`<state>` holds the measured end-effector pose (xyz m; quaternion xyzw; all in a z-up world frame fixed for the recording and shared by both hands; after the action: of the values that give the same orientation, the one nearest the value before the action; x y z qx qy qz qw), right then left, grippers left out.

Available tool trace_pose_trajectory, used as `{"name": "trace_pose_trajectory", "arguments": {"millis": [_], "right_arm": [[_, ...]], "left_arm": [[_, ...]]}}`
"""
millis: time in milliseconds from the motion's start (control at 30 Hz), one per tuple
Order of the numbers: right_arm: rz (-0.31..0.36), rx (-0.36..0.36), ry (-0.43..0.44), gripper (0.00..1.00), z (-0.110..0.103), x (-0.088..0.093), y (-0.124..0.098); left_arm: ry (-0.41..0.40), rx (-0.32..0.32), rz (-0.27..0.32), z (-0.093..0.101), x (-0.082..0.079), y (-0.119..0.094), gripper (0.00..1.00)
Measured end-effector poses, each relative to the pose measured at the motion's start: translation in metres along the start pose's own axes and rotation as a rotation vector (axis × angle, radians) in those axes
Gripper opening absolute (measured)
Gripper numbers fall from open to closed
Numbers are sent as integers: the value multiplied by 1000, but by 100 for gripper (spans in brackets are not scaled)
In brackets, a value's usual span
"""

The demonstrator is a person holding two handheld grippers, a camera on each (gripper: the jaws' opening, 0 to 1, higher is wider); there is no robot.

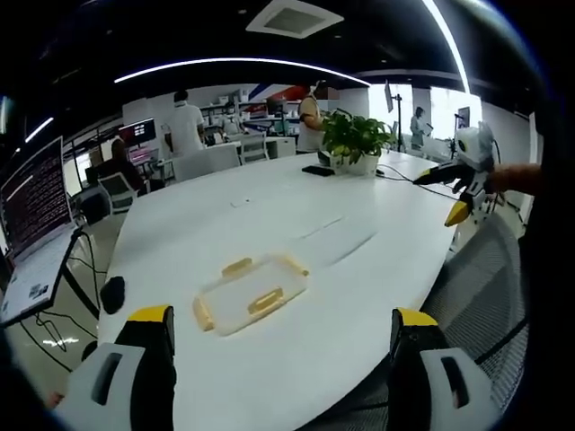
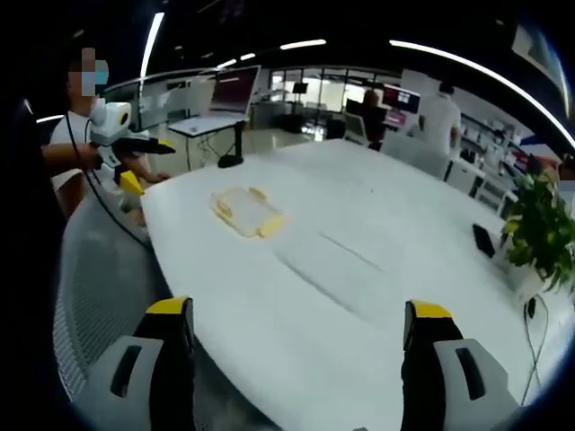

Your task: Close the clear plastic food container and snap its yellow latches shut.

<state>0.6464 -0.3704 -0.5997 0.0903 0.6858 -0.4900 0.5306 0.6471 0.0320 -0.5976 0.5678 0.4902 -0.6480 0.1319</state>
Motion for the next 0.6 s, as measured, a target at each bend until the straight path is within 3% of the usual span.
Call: {"name": "trace_pose_trajectory", "arguments": {"millis": [600], "right_arm": [[-26,-89,-64,92,4,-14,15]], "left_arm": [[17,41,-24,-12,-1,9,94]]}}
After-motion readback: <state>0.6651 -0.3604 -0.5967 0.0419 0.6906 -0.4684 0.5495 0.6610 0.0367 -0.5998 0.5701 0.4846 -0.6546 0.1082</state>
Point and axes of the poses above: the point that each gripper's makers call its tool centre point, and the gripper's own axes: y roughly forward along the fingers, z roughly to its right, x roughly out of its underside, the point moved 10 cm from there along -y, roughly backward along the fingers, and after that the axes turned 3 degrees about y, right-handed, at the moved point
